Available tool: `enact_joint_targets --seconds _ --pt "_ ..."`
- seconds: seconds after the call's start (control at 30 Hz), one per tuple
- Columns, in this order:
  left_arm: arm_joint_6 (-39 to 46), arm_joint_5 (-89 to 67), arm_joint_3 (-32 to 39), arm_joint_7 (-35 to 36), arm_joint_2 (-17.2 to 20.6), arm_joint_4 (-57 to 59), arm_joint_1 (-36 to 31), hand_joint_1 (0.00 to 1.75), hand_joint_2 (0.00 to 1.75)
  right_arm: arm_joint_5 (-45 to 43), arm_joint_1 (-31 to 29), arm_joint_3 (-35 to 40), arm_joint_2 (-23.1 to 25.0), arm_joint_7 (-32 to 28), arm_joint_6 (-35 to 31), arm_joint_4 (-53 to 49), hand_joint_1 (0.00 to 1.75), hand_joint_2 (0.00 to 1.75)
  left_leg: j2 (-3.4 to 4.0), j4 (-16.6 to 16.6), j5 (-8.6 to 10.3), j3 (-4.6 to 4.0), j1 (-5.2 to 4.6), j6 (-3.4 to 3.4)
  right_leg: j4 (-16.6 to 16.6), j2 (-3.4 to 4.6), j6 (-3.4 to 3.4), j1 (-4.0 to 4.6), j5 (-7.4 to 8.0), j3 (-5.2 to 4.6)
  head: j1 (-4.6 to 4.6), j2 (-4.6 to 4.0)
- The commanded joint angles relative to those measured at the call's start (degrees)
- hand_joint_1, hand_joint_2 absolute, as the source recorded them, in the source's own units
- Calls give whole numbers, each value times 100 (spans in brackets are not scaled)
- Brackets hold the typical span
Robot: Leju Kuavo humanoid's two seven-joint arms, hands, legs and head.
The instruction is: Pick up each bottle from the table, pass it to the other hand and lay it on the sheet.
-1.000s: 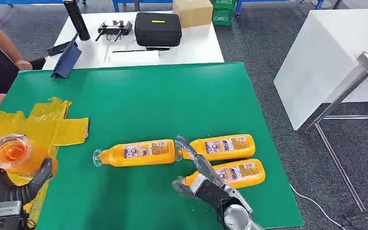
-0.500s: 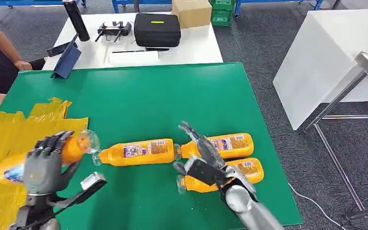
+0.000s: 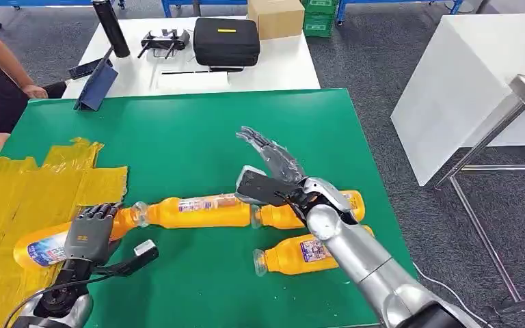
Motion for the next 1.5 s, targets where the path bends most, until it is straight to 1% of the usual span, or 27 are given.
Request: enact_joint_targets --seconds 0.03,0.07,0.1,0.13,0.17,0.2,0.27,0.3,0.33,0.47,0.53,0.6,0.73,0.77,0.8,0.87,0.97,1.1,1.13,1.23,1.4,1.5 --pt "-196 -12 -360 362 277 875 -405 175 175 22 -533 467 -13 48 54 606 0 175 14 6 -7 5 3 -10 4 7 -4 4 -4 3 0 0" --pt "-188 -12 -304 374 284 942 -438 175 175 29 -552 502 -9 72 87 613 0 175 15 4 -5 0 2 -8 3 5 -3 2 -3 -3 2 0" --pt "-168 -12 -412 538 390 1057 -511 175 175 51 -573 576 -12 107 128 643 0 175 19 10 -9 1 4 -12 8 7 -5 4 -6 -2 0 0" --pt "-165 -12 -393 626 412 1171 -586 175 175 67 -579 649 -2 149 168 718 0 175 20 14 -13 4 5 -18 13 5 -8 6 -11 1 2 0" --pt "-153 -12 -240 498 358 1249 -639 175 175 74 -567 690 11 156 170 799 0 175 13 2 -3 -1 1 -9 3 4 -5 1 -2 -4 2 0" --pt "-122 -12 -181 503 363 1310 -697 175 175 96 -554 746 28 166 185 896 0 175 19 7 -8 4 5 -16 6 6 -9 5 -6 1 0 0" --pt "-53 -12 138 362 204 1471 -866 175 175 222 -572 958 97 219 224 1211 0 175 10 0 -3 3 5 -10 -1 0 -5 4 -2 0 0 0" --pt "-23 -12 286 295 136 1560 -965 175 175 289 -592 1057 155 233 228 1394 0 175 16 9 -10 11 12 -22 6 0 -11 11 -9 9 0 0" --pt "14 25 493 138 33 1690 -1109 175 175 372 -606 1174 253 221 201 1636 0 175 8 0 -2 6 8 -13 -2 -3 -6 7 -3 4 0 0" --pt "-3 110 715 -73 -78 1903 -1353 175 175 488 -609 1394 476 223 169 2110 0 175 7 1 3 -3 13 -14 -1 -1 -4 14 -1 -5 2 0" --pt "88 245 802 -202 -164 2046 -1513 175 175 571 -604 1521 647 257 155 2498 0 175 3 0 2 -1 12 -16 -1 -6 -5 15 -4 -2 0 0" --pt "67 202 751 -207 -169 2151 -1629 175 175 583 -597 1563 752 261 129 2744 0 175 0 2 0 2 15 -19 0 -11 -6 18 -7 3 2 0" --pt "-312 344 700 -352 -207 2483 -1931 175 175 578 -722 1510 996 295 89 3257 0 175 0 5 1 -7 13 -15 3 -9 -4 16 -6 -6 2 0" --pt "-322 364 661 -364 -208 2568 -2011 0 175 568 -740 1477 1052 307 93 3360 0 175 0 3 4 -14 10 -13 4 -8 -3 13 -4 -14 2 0" --pt "-399 406 623 -408 -212 2606 -2057 0 175 559 -749 1440 1109 310 89 3452 0 175 3 18 -7 -5 16 -22 14 -11 -6 19 -14 -2 2 0" --pt "-528 526 561 -500 -255 2587 -2104 0 175 524 -736 1360 1198 310 89 3581 0 175 -2 5 4 -19 12 -13 4 -9 -3 15 -3 -21 2 0" --pt "-607 565 450 -479 -279 2492 -2108 0 175 475 -724 1272 1312 290 90 3696 0 175 -4 5 4 -19 10 -13 4 -12 -3 14 -5 -20 2 0" --pt "-607 565 450 -479 -279 2492 -2108 0 175 475 -724 1272 1312 290 90 3696 0 175 -1 4 5 -22 8 -11 4 -8 -2 12 -3 -26 2 0" --pt "-607 565 450 -479 -279 2492 -2108 0 175 475 -724 1272 1312 290 90 3696 0 175 0 18 -8 -12 14 -20 14 -14 -5 18 -16 -10 0 0" --pt "-618 587 435 -491 -274 2479 -2099 0 175 461 -720 1250 1341 288 94 3704 0 175 -2 9 1 -21 11 -14 7 -13 -3 15 -8 -22 4 0" --pt "-1081 844 238 -682 -309 2556 -2219 0 175 483 -739 1122 1577 318 -49 3925 0 175 0 12 -1 -23 12 -16 11 -13 -4 15 -10 -24 2 0" --pt "-1095 917 168 -706 -342 2563 -2219 0 175 454 -742 1022 1697 339 -116 4008 0 175 1 4 5 -28 10 -12 3 -10 -3 13 -3 -32 2 0"
